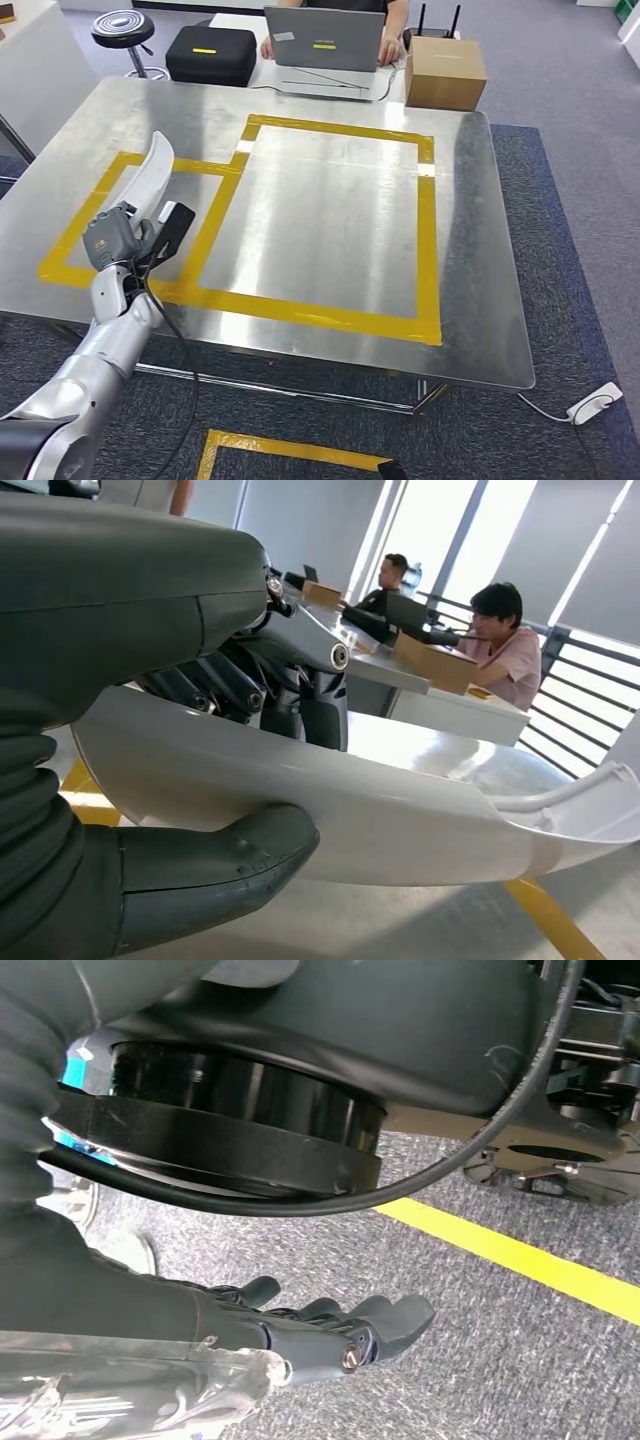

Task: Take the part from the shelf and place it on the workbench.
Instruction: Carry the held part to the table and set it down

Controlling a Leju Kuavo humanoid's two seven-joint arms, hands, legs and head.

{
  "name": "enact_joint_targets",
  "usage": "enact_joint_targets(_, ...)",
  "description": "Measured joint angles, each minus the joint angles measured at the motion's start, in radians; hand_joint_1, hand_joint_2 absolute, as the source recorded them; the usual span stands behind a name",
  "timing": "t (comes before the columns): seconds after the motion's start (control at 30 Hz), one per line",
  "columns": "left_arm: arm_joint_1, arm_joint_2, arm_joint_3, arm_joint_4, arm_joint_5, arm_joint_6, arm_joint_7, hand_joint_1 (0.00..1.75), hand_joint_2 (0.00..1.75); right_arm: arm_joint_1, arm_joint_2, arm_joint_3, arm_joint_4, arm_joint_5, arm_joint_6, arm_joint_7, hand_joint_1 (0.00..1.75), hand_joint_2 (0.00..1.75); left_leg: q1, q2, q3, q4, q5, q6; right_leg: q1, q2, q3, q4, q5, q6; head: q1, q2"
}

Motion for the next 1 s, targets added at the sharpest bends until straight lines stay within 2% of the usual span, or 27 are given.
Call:
enact_joint_targets(0.2, 0.010, -0.004, -0.003, -0.003, -0.010, 0.000, 0.005, 1.75, 1.75, 0.015, 0.000, 0.006, 0.000, 0.000, 0.000, 0.003, 0.00, 0.00, 0.000, 0.000, 0.000, 0.000, 0.000, 0.000, 0.000, 0.000, 0.000, 0.000, 0.000, 0.000, 0.000, 0.000)
enact_joint_targets(0.23, 0.011, -0.005, -0.003, -0.004, -0.010, 0.001, 0.005, 1.60, 1.75, 0.016, 0.000, 0.008, 0.000, 0.000, 0.000, 0.004, 0.00, 0.00, 0.000, 0.000, -0.001, 0.000, 0.000, 0.000, 0.000, 0.000, 0.000, 0.000, 0.000, 0.000, 0.000, 0.000)
enact_joint_targets(0.33, 0.012, -0.006, -0.004, -0.005, -0.010, 0.001, 0.005, 0.31, 1.75, 0.017, 0.000, 0.010, 0.000, 0.001, 0.000, 0.004, 0.00, 0.00, 0.000, 0.000, -0.001, 0.000, 0.000, 0.000, 0.000, 0.000, -0.001, 0.000, 0.000, 0.000, 0.000, 0.000)
enact_joint_targets(0.37, 0.012, -0.006, -0.004, -0.005, -0.010, 0.001, 0.004, 0.01, 1.75, 0.017, 0.000, 0.012, 0.000, 0.001, 0.000, 0.004, 0.00, 0.00, 0.000, 0.000, -0.001, 0.000, 0.000, 0.000, 0.000, 0.000, -0.001, 0.000, 0.000, 0.000, 0.000, 0.000)
enact_joint_targets(1.0, 0.013, -0.006, 0.001, -0.019, -0.062, 0.001, 0.007, 0.00, 1.75, 0.017, 0.000, 0.017, 0.000, 0.002, -0.001, 0.007, 0.00, 0.00, 0.000, 0.000, -0.001, 0.000, 0.000, 0.000, 0.000, 0.000, -0.001, 0.000, 0.000, 0.000, 0.000, 0.000)
